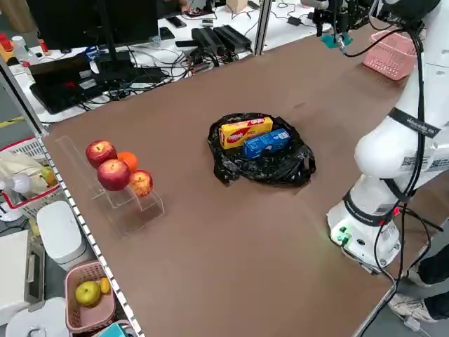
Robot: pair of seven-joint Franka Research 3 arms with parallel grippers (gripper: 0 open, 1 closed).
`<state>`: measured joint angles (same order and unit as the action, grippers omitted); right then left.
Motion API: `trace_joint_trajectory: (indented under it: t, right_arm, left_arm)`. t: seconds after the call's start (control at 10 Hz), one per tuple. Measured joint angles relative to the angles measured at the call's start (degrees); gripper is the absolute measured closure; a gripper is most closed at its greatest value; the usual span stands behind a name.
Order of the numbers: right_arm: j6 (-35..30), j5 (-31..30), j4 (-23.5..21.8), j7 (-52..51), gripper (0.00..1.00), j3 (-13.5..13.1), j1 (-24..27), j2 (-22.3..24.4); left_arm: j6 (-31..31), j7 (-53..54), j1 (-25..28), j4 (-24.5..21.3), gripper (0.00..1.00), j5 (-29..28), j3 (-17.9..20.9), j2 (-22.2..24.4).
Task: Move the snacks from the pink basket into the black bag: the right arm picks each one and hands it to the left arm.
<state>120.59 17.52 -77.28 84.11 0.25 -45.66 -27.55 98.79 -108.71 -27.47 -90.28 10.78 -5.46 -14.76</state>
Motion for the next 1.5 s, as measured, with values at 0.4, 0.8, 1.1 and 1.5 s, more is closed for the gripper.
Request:
trace_joint_trajectory:
  t: [0.4,0.8,1.1,1.5]
  right_arm:
    - [0.0,0.0,0.33,0.0,0.98,-0.43,0.0,0.0]
    - [0.0,0.0,0.71,0.0,0.98,-0.7,0.01,0.0]
    - [-0.03,0.0,0.79,0.0,0.98,-0.72,0.01,-0.05]
    - [-0.36,0.0,0.9,0.0,0.98,-0.65,0.0,-0.09]
  left_arm:
    - [0.65,-4.67,-0.56,-2.15,0.0,0.82,-1.03,0.93]
    - [5.68,-6.28,-0.83,-5.69,0.02,0.82,-2.17,0.92]
    - [5.75,-6.28,-0.78,-5.69,0.33,0.82,-2.17,1.08]
    - [6.08,-6.28,-0.74,-5.68,0.63,0.82,-2.15,1.13]
